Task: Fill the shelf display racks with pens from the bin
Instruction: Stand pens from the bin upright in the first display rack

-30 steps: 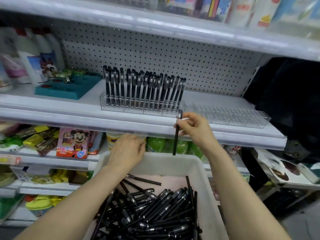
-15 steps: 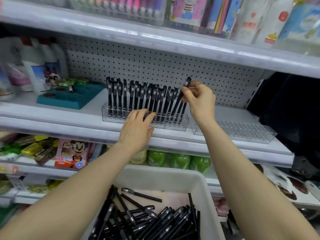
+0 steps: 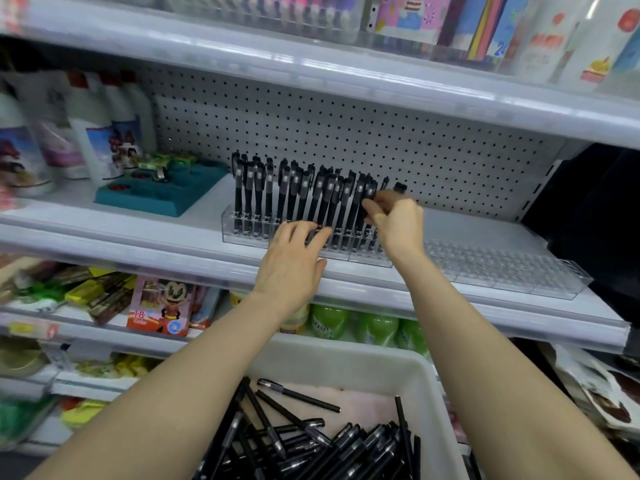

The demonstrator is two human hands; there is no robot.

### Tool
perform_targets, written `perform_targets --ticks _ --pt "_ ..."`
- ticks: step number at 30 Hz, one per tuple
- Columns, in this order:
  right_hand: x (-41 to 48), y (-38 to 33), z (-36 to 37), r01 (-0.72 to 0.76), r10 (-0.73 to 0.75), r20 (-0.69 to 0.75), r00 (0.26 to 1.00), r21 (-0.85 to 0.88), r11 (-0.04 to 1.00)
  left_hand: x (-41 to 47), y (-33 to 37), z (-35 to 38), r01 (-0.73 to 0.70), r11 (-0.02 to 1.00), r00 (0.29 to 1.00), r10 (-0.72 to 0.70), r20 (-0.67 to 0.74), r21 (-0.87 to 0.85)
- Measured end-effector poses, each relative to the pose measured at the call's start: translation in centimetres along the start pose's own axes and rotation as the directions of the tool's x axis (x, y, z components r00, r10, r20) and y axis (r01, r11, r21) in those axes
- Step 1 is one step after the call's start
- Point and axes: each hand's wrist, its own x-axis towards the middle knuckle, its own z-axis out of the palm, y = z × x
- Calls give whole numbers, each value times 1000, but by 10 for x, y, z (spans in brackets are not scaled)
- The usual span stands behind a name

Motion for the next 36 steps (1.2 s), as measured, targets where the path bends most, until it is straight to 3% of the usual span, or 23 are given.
perform_targets --ticks 5,12,16,20,26,31,36 --pt "-3 -5 -1 -35 35 -29 999 5 999 -1 0 -1 -10 1000 1000 10 1 15" --pt "-14 -5 0 -86 85 -24 996 -38 996 -10 0 -17 -21 999 987 26 160 -33" --pt "-44 4 -7 -37 29 -86 996 -87 996 -46 3 -25 49 986 997 -38 70 -161" --pt "-94 19 -1 23 -26 -66 997 -40 999 -94 0 -10 46 970 997 -29 77 -239" --pt "-171 59 24 72 -57 206 977 -67 995 -133 -13 17 126 985 962 -93 259 -115" --pt "-198 82 38 165 0 596 803 -223 961 -132 -11 21 125 989 964 -103 245 -77" --pt "-207 86 59 348 29 726 687 -364 864 -133 -10 21 119 991 968 -101 231 -66"
